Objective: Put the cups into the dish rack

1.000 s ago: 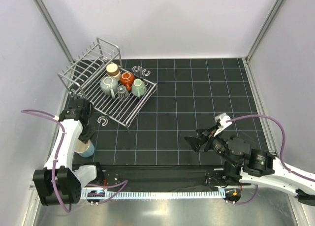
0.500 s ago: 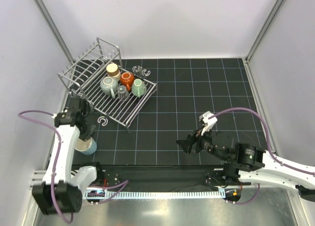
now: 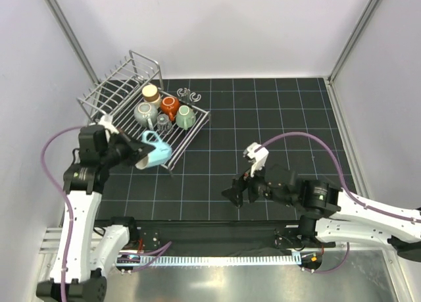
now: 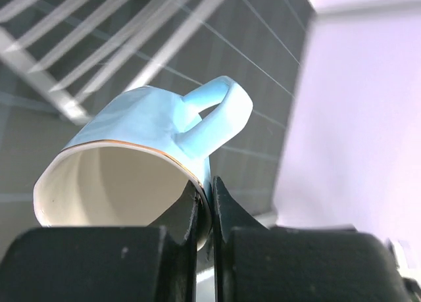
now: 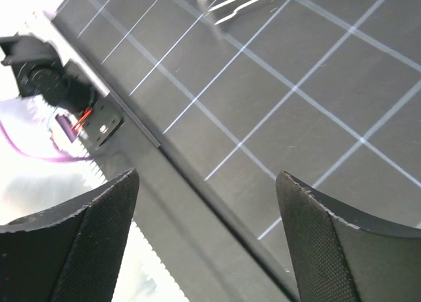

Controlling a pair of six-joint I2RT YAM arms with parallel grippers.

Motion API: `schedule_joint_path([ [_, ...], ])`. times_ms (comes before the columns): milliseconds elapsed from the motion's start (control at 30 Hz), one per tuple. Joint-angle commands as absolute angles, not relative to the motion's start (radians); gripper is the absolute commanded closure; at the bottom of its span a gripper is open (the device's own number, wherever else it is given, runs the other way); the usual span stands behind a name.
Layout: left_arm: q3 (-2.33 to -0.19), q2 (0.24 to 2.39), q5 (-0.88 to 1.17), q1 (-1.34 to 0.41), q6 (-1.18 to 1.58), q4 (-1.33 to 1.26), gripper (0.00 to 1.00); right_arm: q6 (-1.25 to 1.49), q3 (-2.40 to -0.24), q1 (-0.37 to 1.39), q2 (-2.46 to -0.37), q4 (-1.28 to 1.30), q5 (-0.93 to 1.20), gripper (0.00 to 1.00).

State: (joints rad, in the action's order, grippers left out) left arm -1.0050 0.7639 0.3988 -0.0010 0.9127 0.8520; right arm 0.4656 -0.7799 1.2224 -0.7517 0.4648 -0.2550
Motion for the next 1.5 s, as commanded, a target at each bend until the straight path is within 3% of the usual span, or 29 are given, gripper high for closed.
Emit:
schedule_joint_path([
  [0,-1.046,0.793,0.632,-0.066,0.939,0.494,1.00,0.443,-0.857,1.195,-0.843,0.425,-0.132,0.14],
  [133,-1.043,0.872,0.741,-0.184,0.999,0.295,1.00,0.445,-0.900,1.137,-0.900,0.414,-0.054,0.12],
  [300,-1.023,0.919,0.730,-0.362,0.986,0.221,1.00,0.454,-0.897,1.000,-0.835,0.380,0.099,0.12],
  [467,-0.885,0.862,0.738,-0.410,1.130,0.005,1.00,0.434,-0.879,0.885,-0.735,0.350,0.216,0.12],
  [600,-0.737,0.836,0.761,-0.432,1.378,-0.375,1.00,0.426,-0.859,0.859,-0.692,0.299,0.299,0.00],
  [900,-0.658,0.834,0.703,-0.506,1.563,-0.667,0.99,0.408,-0.876,0.824,-0.670,0.278,0.344,0.00],
  [1200,-0.607,0.861,0.650,-0.571,1.683,-0.801,1.00,0.327,-0.946,0.719,-0.727,0.285,0.462,0.00],
  [1467,-0.611,0.899,0.629,-0.621,1.712,-0.886,1.00,0.377,-0.925,0.698,-0.796,0.125,0.621,0.00],
])
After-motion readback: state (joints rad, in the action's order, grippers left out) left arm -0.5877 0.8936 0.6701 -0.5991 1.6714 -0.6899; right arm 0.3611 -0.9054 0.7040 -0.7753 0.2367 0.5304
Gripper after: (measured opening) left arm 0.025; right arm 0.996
